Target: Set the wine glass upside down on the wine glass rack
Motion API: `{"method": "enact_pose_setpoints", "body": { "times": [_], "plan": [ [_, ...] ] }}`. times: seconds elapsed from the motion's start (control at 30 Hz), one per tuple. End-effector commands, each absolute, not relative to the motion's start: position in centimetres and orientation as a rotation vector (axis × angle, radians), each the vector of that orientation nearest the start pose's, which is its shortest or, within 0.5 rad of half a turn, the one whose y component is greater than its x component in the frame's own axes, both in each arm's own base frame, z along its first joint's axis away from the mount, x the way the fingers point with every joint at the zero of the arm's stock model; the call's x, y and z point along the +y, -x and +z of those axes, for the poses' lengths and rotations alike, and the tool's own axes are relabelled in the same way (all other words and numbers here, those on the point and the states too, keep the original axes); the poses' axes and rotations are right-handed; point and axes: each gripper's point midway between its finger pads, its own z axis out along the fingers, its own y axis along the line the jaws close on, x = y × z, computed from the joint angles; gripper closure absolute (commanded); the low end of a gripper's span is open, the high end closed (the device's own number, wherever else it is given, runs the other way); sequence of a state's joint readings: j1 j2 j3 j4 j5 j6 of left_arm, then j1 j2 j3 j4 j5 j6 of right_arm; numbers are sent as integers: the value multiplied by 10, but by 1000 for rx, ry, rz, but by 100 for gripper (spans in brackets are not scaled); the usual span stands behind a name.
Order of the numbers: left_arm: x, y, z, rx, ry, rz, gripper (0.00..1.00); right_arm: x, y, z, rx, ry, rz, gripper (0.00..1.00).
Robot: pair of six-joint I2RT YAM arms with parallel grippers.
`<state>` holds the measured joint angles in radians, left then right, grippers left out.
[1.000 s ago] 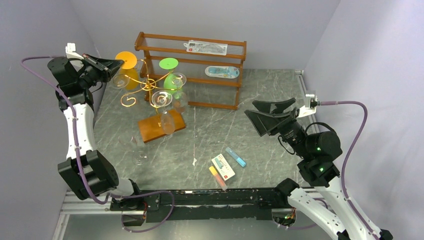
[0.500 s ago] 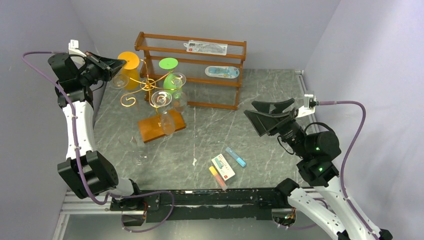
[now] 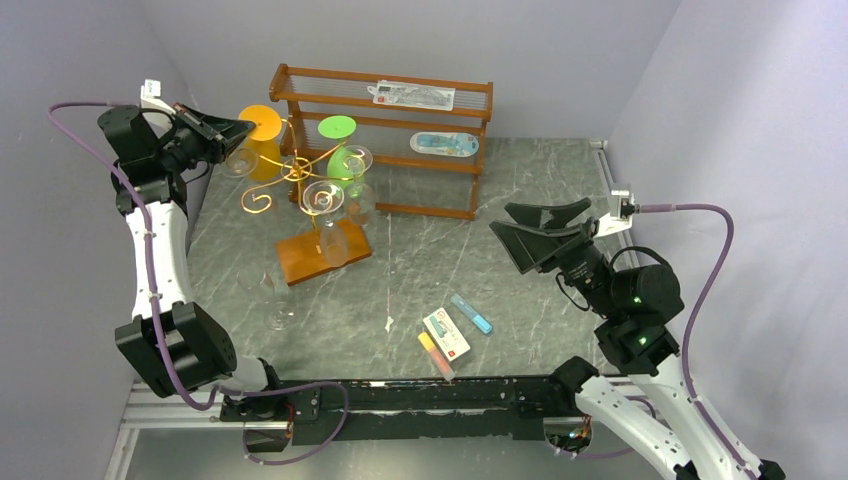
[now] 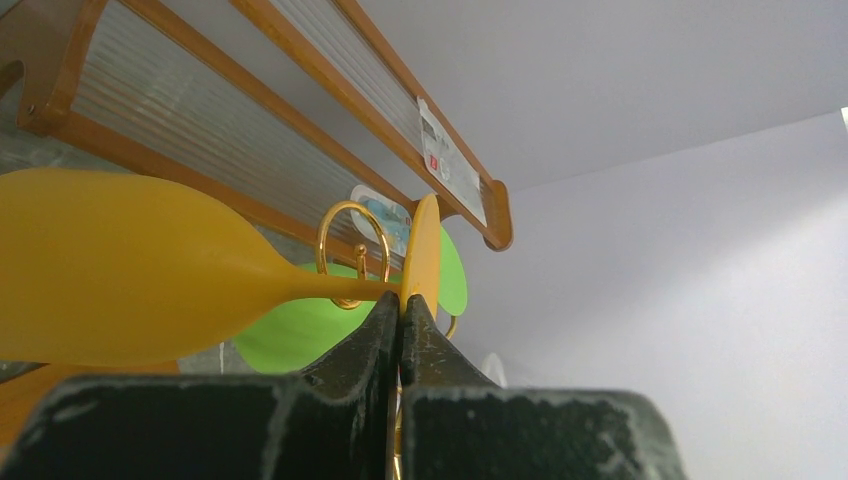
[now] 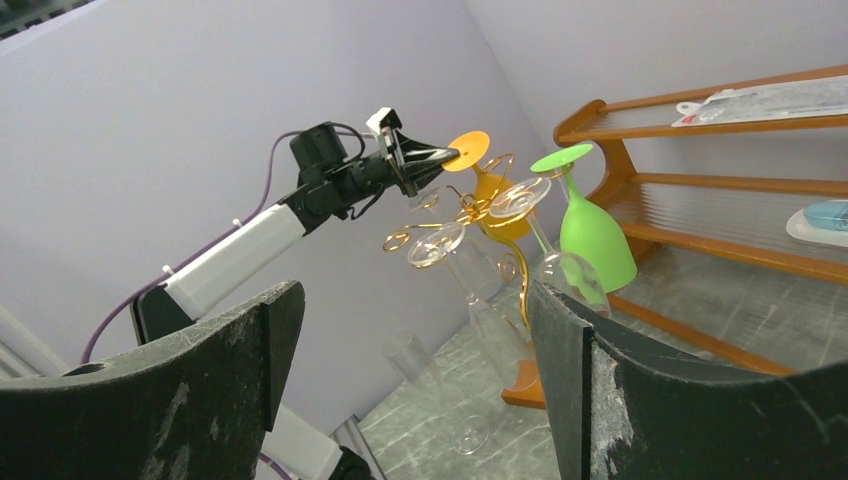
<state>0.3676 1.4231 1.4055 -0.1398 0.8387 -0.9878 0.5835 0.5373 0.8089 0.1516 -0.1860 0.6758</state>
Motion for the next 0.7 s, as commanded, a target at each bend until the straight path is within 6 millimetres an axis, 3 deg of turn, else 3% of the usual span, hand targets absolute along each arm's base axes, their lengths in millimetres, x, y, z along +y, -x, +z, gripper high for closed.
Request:
{"method": "enact_pose_setpoints", "body": {
  "times": [0.0,0.47,0.67],
  "plan": [
    [-22,-402,403,1722,476,-1219,95,181,-175,439,1233,102,1204,14],
    [-31,-393,405,1736,414,-1239,95,180,-174,440,1233,100,1203,14],
    [-50,-398,397,1787,347,-1256,95,180,-174,439,1233,96,1206,14]
  ]
}}
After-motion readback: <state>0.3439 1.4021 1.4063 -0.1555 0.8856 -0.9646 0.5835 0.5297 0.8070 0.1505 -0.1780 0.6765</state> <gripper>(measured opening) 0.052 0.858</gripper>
